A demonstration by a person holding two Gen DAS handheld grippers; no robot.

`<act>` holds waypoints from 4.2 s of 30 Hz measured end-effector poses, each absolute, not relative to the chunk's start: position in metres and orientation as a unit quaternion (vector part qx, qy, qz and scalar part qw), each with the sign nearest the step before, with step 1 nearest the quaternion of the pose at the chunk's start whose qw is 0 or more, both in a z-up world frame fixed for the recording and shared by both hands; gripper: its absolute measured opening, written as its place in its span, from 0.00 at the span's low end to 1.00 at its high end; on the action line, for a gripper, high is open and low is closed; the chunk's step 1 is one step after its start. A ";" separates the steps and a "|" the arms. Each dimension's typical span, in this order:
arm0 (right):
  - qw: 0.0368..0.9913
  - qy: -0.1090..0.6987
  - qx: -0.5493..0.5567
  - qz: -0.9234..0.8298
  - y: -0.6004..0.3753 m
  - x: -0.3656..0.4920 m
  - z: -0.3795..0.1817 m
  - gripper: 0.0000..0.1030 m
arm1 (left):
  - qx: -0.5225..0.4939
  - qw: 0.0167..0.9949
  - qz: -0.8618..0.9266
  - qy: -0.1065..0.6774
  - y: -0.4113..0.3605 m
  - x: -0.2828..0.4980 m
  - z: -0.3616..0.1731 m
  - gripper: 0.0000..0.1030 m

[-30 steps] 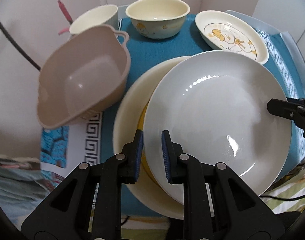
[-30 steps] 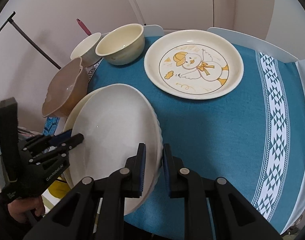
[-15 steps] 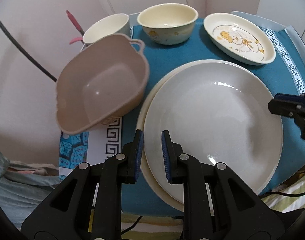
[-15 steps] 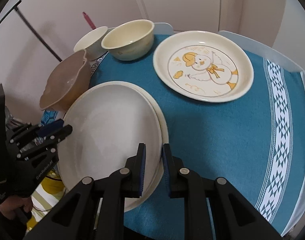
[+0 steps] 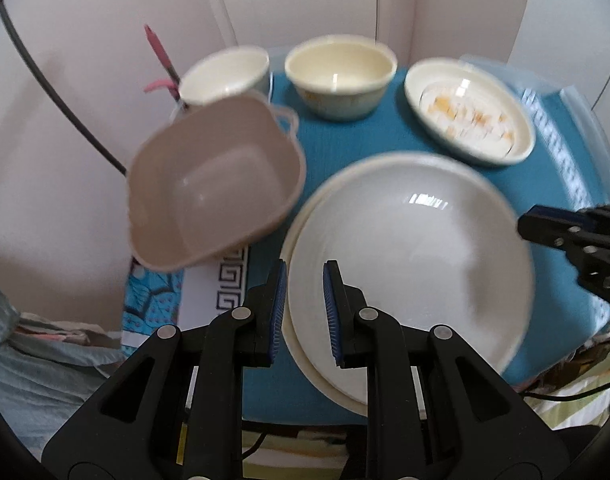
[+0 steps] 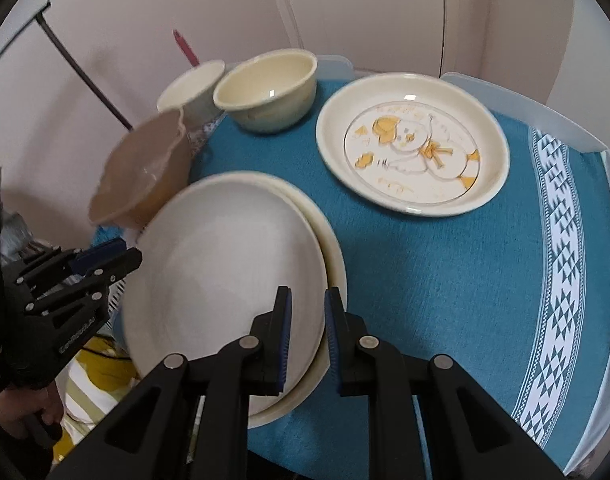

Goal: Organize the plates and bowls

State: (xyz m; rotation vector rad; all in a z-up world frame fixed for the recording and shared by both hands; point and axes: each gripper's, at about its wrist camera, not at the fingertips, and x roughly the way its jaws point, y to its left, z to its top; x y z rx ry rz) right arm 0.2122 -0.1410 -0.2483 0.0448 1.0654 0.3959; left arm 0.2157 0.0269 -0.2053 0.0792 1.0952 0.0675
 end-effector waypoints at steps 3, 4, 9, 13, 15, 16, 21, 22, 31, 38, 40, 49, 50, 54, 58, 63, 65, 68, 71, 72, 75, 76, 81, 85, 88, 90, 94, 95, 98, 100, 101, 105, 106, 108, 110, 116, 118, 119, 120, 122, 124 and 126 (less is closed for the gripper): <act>0.850 0.489 0.032 0.192 -0.147 0.210 -0.232 0.15 | 0.029 0.869 0.029 0.493 0.025 0.213 -0.176 0.42; 0.853 0.484 0.033 0.192 -0.149 0.209 -0.225 0.15 | 0.028 0.877 0.029 0.478 0.024 0.212 -0.164 0.77; 0.882 0.429 0.043 0.189 -0.166 0.195 -0.193 1.00 | 0.038 0.913 0.009 0.407 0.014 0.211 -0.117 1.00; 0.902 0.400 0.044 0.154 -0.185 0.193 -0.170 1.00 | 0.023 0.913 -0.020 0.406 0.008 0.226 -0.104 1.00; 0.904 0.405 0.032 0.133 -0.195 0.197 -0.161 1.00 | 0.000 0.912 -0.040 0.409 0.005 0.232 -0.103 1.00; 0.906 0.405 0.025 0.123 -0.203 0.200 -0.154 1.00 | -0.011 0.911 -0.050 0.410 0.001 0.236 -0.103 1.00; 0.920 0.379 0.011 0.103 -0.238 0.213 -0.128 1.00 | -0.059 0.897 -0.077 0.431 -0.019 0.258 -0.112 1.00; 0.919 0.379 0.007 0.105 -0.246 0.222 -0.125 1.00 | -0.067 0.893 -0.081 0.438 -0.024 0.262 -0.115 1.00; 0.859 0.463 0.009 0.218 -0.288 0.315 -0.159 1.00 | -0.180 0.846 -0.035 0.500 -0.048 0.310 -0.171 0.99; 0.805 0.507 -0.022 0.308 -0.285 0.384 -0.215 0.83 | -0.212 0.813 0.029 0.542 -0.057 0.354 -0.226 0.90; 0.791 0.520 -0.028 0.322 -0.281 0.396 -0.232 0.77 | -0.217 0.802 0.037 0.555 -0.056 0.362 -0.241 0.77; 0.747 0.553 -0.011 0.368 -0.271 0.415 -0.281 0.42 | -0.210 0.779 0.054 0.588 -0.062 0.370 -0.275 0.49; 0.747 0.553 -0.011 0.370 -0.270 0.416 -0.283 0.41 | -0.210 0.779 0.054 0.588 -0.062 0.370 -0.277 0.45; 0.750 0.545 -0.016 0.373 -0.267 0.420 -0.285 0.32 | -0.197 0.784 0.062 0.586 -0.065 0.370 -0.277 0.34; 0.753 0.543 -0.023 0.370 -0.260 0.427 -0.289 0.17 | -0.187 0.785 0.071 0.587 -0.065 0.370 -0.280 0.16; 0.755 0.540 -0.019 0.370 -0.264 0.430 -0.289 0.13 | -0.183 0.787 0.075 0.585 -0.064 0.372 -0.279 0.15; 0.757 0.539 -0.021 0.369 -0.262 0.431 -0.290 0.13 | -0.181 0.787 0.076 0.585 -0.063 0.373 -0.278 0.15; 0.760 0.535 -0.024 0.367 -0.264 0.429 -0.289 0.13 | -0.180 0.788 0.075 0.583 -0.064 0.372 -0.274 0.15; 0.762 0.534 -0.018 0.365 -0.268 0.427 -0.287 0.13 | -0.175 0.793 0.072 0.579 -0.072 0.367 -0.263 0.15; 0.764 0.533 -0.018 0.364 -0.269 0.426 -0.285 0.14 | -0.173 0.796 0.071 0.576 -0.073 0.367 -0.258 0.15; 0.769 0.528 -0.013 0.360 -0.273 0.421 -0.278 0.14 | -0.168 0.802 0.068 0.569 -0.079 0.365 -0.245 0.15; 0.772 0.524 -0.009 0.360 -0.275 0.419 -0.273 0.14 | -0.165 0.806 0.066 0.565 -0.080 0.364 -0.240 0.15; 0.786 0.509 -0.002 0.352 -0.281 0.406 -0.248 0.14 | -0.164 0.820 0.053 0.546 -0.083 0.349 -0.211 0.15; 0.801 0.488 -0.004 0.347 -0.282 0.388 -0.222 0.14 | -0.159 0.833 0.042 0.528 -0.080 0.335 -0.187 0.15; 0.812 0.474 -0.004 0.340 -0.279 0.371 -0.205 0.13 | -0.155 0.842 0.031 0.515 -0.074 0.320 -0.171 0.15; 0.820 0.466 0.001 0.332 -0.274 0.357 -0.192 0.13 | -0.152 0.847 0.024 0.508 -0.066 0.313 -0.160 0.15; 0.834 0.453 0.004 0.315 -0.259 0.326 -0.176 0.14 | -0.145 0.854 0.004 0.500 -0.047 0.291 -0.143 0.15; 0.837 0.451 0.005 0.309 -0.253 0.317 -0.173 0.14 | -0.145 0.854 -0.002 0.500 -0.040 0.285 -0.140 0.15; 0.844 0.454 0.012 0.286 -0.237 0.293 -0.170 0.13 | -0.141 0.853 -0.020 0.503 -0.019 0.270 -0.135 0.15; 0.846 0.459 0.025 0.272 -0.225 0.275 -0.171 0.13 | -0.130 0.852 -0.029 0.505 -0.008 0.262 -0.135 0.15; 0.846 0.461 0.030 0.265 -0.218 0.267 -0.172 0.13 | -0.126 0.852 -0.034 0.507 -0.003 0.257 -0.134 0.15; 0.847 0.473 0.057 0.237 -0.196 0.238 -0.183 0.13 | -0.111 0.844 -0.060 0.521 0.019 0.239 -0.143 0.15; 0.847 0.475 0.064 0.229 -0.191 0.230 -0.186 0.13 | -0.106 0.842 -0.068 0.525 0.022 0.233 -0.148 0.15; 0.848 0.479 0.079 0.213 -0.180 0.218 -0.195 0.13 | -0.100 0.837 -0.080 0.533 0.029 0.224 -0.158 0.15; 0.847 0.485 0.089 0.197 -0.172 0.209 -0.204 0.13 | -0.097 0.828 -0.091 0.544 0.037 0.219 -0.169 0.15; 0.848 0.500 0.079 0.155 -0.149 0.189 -0.226 0.13 | -0.092 0.806 -0.112 0.573 0.051 0.216 -0.203 0.15; 0.847 0.505 0.077 0.147 -0.148 0.187 -0.232 0.13 | -0.088 0.802 -0.116 0.580 0.053 0.218 -0.212 0.15; 0.847 0.507 0.075 0.143 -0.148 0.188 -0.235 0.13 | -0.086 0.800 -0.118 0.582 0.052 0.217 -0.216 0.15; 0.846 0.509 0.074 0.138 -0.148 0.188 -0.237 0.13 | -0.082 0.798 -0.120 0.585 0.051 0.217 -0.220 0.15; 0.846 0.511 0.071 0.133 -0.149 0.187 -0.240 0.13 | -0.083 0.794 -0.122 0.590 0.050 0.217 -0.226 0.15; 0.845 0.514 0.069 0.130 -0.150 0.187 -0.244 0.13 | -0.078 0.792 -0.122 0.593 0.050 0.215 -0.233 0.16; 0.844 0.517 0.067 0.128 -0.148 0.184 -0.244 0.13 | -0.068 0.792 -0.121 0.594 0.049 0.215 -0.236 0.16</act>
